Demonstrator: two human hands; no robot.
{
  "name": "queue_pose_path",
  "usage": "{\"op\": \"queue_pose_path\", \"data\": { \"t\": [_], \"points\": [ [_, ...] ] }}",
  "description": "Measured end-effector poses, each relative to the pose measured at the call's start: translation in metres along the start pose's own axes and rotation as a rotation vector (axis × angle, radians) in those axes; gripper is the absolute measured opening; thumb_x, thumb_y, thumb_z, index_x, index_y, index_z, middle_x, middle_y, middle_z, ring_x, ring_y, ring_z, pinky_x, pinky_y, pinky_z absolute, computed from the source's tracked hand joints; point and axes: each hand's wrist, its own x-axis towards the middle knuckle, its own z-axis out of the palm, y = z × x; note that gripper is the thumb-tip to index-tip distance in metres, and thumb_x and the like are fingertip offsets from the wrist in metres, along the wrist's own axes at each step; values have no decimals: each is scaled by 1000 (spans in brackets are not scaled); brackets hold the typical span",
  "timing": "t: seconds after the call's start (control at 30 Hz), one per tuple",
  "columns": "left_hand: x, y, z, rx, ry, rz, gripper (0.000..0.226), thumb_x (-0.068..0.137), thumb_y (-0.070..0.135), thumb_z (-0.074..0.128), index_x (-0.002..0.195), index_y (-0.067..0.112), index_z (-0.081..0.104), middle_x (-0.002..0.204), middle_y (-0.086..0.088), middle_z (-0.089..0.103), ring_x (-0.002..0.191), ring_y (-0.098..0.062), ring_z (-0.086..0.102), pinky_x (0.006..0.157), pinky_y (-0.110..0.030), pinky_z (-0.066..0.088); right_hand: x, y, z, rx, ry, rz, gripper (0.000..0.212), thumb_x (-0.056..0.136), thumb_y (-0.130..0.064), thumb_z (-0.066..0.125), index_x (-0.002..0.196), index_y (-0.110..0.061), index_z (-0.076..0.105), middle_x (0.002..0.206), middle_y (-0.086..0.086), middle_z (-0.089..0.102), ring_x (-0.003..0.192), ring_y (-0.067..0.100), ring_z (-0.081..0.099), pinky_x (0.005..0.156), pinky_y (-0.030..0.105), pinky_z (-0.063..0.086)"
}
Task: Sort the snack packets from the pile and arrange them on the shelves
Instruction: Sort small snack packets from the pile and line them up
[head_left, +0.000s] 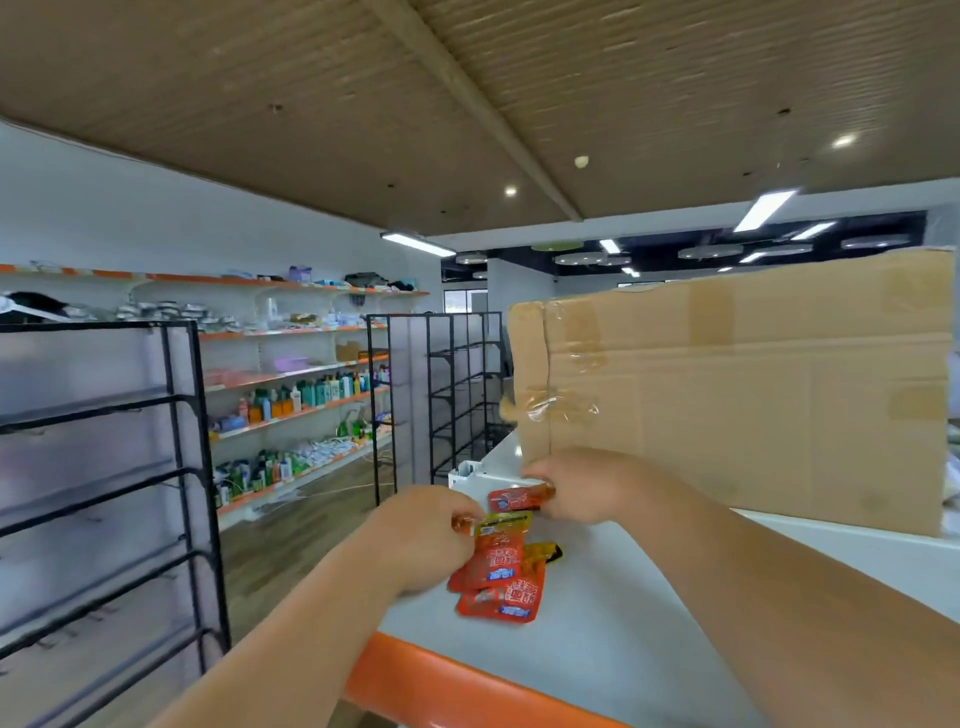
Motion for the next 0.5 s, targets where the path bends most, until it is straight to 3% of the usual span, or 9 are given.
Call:
{"op": "queue_pose_path", "data": {
  "t": [0.13,0.27,0.4,0.5],
  "points": [
    [-4,-2,1,-73,-22,25,49,88,20,55,131,42,63,125,11,64,110,-10,59,94,-31,51,-1,-2,4,-25,4,17,7,89,-18,54,91,-25,57,95,3,66,91,26,62,78,37,51],
    [-7,-5,1,-96,-90,19,56,85,21,58,136,43,58,135,11,57,119,-12,53,101,-31,46,0,1,5,-46,29,28,25,93,-25,58,117,-23,64,110,2,65,102,25,60,73,31,44],
    [-8,-9,-1,-165,-130,13,57,82,25,61,135,45,57,133,13,55,117,-10,52,103,-35,46,1,0,10,-71,42,30,10,92,-24,59,94,-24,69,86,-2,61,87,23,61,66,29,42],
    [-6,-15,-5,-170,-180,10,78,67,38,60,144,47,51,139,16,52,122,-7,50,104,-30,44,-3,-1,9,-59,48,39,24,92,-28,61,114,-24,70,103,-1,67,96,21,61,77,31,48]
  ]
}}
